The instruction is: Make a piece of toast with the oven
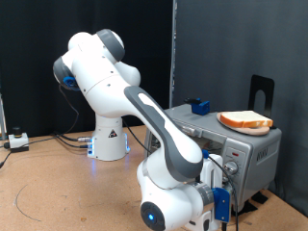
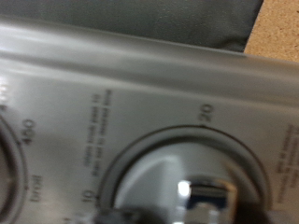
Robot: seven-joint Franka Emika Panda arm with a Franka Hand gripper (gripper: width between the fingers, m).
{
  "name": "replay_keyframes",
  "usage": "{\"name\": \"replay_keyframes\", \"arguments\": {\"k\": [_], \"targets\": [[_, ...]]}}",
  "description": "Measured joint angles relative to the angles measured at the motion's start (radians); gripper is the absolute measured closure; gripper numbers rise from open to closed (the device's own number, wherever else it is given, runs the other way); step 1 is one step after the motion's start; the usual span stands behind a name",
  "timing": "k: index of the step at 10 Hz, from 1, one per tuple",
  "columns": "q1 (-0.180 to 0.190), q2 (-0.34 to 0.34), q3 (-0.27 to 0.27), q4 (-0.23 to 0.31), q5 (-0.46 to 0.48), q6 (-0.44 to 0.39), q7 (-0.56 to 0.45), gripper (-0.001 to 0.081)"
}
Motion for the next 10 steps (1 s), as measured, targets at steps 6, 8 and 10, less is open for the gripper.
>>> {"name": "replay_keyframes", "arguments": {"k": [6, 8, 10], "targets": [[-0.003, 0.001, 0.001, -0.003, 0.000, 0.010, -0.044, 0.0707], [-0.016, -0.008, 0.015, -0.024, -0.006, 0.043, -0.214, 0.0707], [-0.032, -0.016, 0.031, -0.048, -0.008, 0.077, -0.367, 0.0707]]}}
